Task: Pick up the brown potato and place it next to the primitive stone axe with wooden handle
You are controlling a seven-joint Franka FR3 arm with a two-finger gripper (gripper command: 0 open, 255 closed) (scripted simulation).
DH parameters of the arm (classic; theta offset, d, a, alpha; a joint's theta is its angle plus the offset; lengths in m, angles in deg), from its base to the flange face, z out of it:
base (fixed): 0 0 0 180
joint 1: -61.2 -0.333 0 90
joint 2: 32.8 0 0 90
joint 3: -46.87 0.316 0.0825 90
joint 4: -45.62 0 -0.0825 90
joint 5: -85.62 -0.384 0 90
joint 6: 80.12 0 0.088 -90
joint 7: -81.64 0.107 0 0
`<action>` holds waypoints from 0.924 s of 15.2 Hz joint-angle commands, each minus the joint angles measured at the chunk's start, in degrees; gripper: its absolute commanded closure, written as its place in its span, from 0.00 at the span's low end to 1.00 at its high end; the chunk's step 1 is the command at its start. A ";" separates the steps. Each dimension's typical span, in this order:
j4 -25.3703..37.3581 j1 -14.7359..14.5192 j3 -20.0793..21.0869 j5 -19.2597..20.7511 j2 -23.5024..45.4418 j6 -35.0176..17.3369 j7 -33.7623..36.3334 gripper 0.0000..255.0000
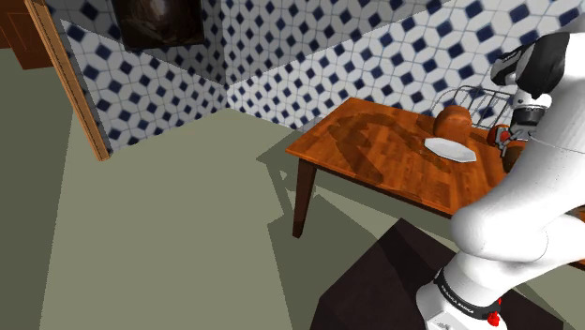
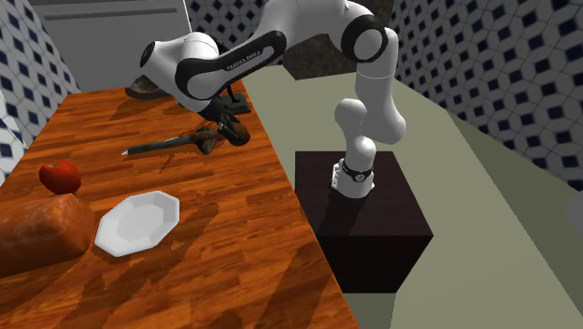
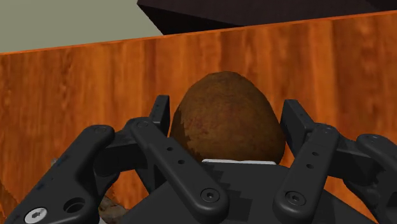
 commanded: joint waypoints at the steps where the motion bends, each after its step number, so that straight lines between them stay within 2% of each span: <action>1: -0.03 1.60 -1.17 1.10 0.38 -0.86 -2.78 1.00; 8: 4.52 8.41 -4.83 2.46 5.64 -3.00 -13.31 1.00; 14: 11.35 15.97 -6.84 1.50 12.58 -4.46 -22.64 1.00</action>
